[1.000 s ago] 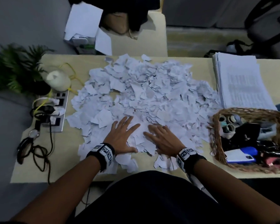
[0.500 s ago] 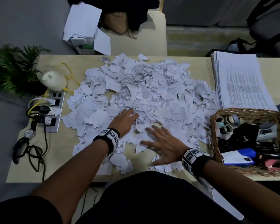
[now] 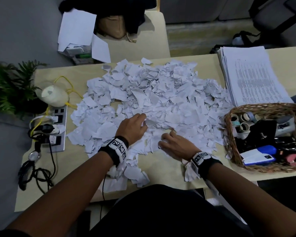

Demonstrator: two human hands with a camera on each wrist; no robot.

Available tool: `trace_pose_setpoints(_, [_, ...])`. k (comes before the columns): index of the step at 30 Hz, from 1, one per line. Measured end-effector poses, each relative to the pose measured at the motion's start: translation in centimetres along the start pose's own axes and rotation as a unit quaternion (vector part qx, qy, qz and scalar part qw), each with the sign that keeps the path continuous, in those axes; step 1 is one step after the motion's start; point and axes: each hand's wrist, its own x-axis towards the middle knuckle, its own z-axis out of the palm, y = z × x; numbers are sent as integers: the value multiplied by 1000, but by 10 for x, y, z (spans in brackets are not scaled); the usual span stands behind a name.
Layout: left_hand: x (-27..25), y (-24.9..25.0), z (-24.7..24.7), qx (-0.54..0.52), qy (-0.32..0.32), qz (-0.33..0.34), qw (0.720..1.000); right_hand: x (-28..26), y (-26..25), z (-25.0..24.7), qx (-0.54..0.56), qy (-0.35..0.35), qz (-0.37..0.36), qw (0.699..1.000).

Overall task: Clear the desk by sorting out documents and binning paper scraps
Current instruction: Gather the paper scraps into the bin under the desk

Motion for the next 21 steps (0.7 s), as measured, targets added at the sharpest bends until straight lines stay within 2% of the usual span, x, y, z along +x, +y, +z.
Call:
trace_pose_setpoints(4, [11,-3,-12,-33,14,-6,999,12,-6,-10,5,33,7,999])
trace_pose_setpoints(6, [21,-3,-17,-57,23,-18,998,17,-8,-20,36,75,60,995])
trace_pose_setpoints(8, [33,4,-21,-90,27,-34,995,17,-11,-38,95,153,149,972])
trace_pose_setpoints(9, [39,12,-24,-112,37,-39,992,14,-14,-50,141,202,195,949])
trace_pose_setpoints(13, [68,69,-28,-222,52,-35,973,-26,-20,-87,267,375,336,822])
trace_pose_setpoints(15, [83,108,-22,-271,42,-15,962,-56,-20,-98,287,418,381,773])
trace_pose_setpoints(19, [96,206,-8,-355,4,44,934,-129,-19,-114,291,463,439,713])
trace_pose_setpoints(21, [94,260,5,-384,-27,73,920,-169,-18,-117,282,501,472,668])
